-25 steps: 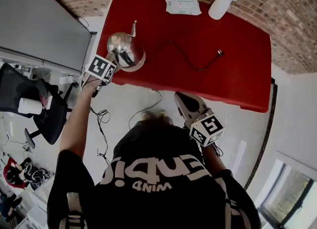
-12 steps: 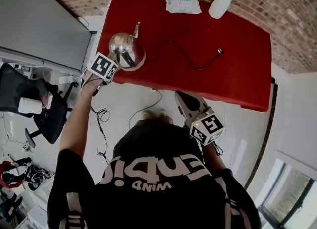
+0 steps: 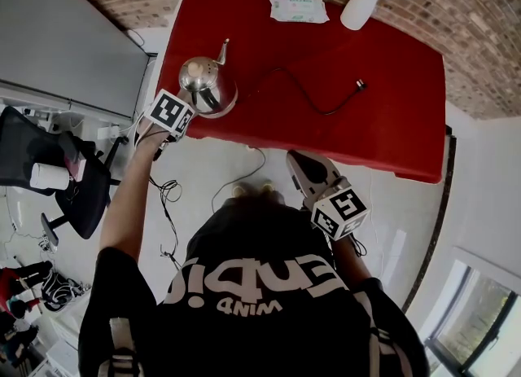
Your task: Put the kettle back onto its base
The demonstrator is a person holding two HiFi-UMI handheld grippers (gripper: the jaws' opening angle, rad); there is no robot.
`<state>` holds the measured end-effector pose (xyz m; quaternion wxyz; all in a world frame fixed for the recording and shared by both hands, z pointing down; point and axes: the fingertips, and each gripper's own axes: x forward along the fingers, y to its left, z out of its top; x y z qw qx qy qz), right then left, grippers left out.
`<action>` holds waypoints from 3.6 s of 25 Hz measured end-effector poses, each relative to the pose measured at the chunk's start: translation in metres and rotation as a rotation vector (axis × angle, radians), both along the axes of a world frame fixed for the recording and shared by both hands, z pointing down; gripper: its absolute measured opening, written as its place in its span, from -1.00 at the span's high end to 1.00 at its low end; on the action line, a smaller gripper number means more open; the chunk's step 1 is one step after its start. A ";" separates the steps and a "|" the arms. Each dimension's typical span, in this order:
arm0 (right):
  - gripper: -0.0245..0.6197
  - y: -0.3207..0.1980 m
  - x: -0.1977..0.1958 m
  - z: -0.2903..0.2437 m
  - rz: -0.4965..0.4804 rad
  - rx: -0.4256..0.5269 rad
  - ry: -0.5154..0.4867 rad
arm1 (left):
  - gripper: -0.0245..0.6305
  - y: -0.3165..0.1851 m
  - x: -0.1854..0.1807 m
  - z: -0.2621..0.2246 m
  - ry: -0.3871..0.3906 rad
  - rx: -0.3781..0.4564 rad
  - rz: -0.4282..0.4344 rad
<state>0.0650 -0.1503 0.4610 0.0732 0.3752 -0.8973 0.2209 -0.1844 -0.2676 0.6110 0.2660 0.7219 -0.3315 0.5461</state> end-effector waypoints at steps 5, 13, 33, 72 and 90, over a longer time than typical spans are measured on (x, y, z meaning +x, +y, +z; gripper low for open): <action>0.85 0.001 0.000 0.000 -0.003 -0.003 0.002 | 0.71 0.001 0.000 0.001 0.011 0.003 -0.006; 0.85 0.005 0.002 0.000 -0.005 -0.001 0.000 | 0.70 0.003 0.001 0.001 0.020 0.028 0.004; 0.85 0.017 0.006 -0.004 -0.007 0.013 0.004 | 0.33 0.001 0.003 -0.014 0.074 0.122 -0.038; 0.85 0.044 -0.065 -0.038 -0.257 0.080 -0.018 | 0.87 0.173 0.042 -0.203 0.579 0.671 -0.274; 0.85 0.081 -0.084 -0.056 -0.350 0.129 -0.042 | 0.90 0.221 0.031 -0.210 0.579 0.741 -0.332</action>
